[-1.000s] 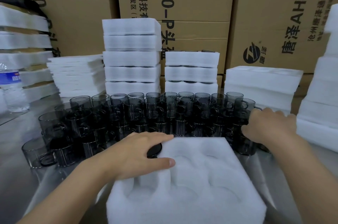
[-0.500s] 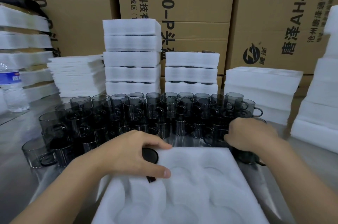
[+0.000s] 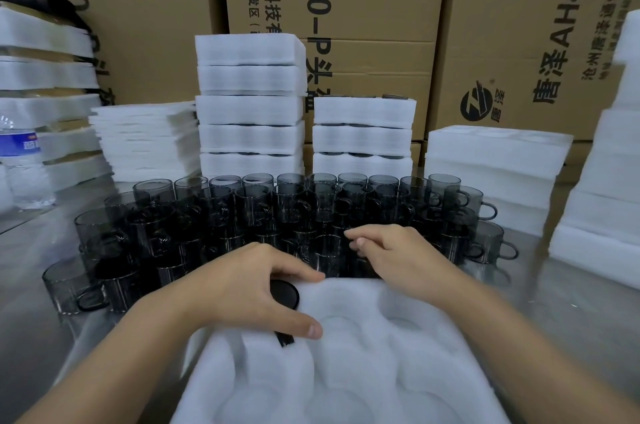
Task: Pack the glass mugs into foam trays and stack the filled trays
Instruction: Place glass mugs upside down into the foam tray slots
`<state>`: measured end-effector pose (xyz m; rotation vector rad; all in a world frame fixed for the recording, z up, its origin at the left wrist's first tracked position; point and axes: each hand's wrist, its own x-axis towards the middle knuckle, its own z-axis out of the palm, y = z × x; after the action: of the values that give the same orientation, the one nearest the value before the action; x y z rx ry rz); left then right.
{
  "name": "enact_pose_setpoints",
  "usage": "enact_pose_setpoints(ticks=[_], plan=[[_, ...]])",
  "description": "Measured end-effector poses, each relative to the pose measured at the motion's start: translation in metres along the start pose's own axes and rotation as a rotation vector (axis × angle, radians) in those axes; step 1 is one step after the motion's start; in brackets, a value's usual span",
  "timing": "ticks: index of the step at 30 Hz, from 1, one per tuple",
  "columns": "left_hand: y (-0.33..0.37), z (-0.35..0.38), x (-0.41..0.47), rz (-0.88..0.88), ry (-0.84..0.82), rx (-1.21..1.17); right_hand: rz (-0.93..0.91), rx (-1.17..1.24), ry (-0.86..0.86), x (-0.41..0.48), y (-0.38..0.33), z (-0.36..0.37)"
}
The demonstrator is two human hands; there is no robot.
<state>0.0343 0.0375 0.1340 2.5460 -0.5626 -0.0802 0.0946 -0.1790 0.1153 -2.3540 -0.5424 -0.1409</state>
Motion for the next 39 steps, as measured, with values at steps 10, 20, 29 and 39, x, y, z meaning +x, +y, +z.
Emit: enact_pose_setpoints(ticks=[10,20,29,39], plan=[[-0.002,0.006,0.001,-0.016,0.004,-0.042,0.109,-0.335,0.085,-0.004,-0.003,0.001],[-0.005,0.007,0.003,-0.004,-0.006,-0.092,0.082,-0.419,0.181,-0.008,-0.009,-0.004],[-0.001,0.016,0.008,0.078,0.273,-0.047,-0.072,-0.011,0.479,-0.016,-0.027,-0.026],[-0.002,0.013,0.008,0.101,0.452,0.204,-0.025,0.441,0.301,-0.018,-0.038,-0.011]])
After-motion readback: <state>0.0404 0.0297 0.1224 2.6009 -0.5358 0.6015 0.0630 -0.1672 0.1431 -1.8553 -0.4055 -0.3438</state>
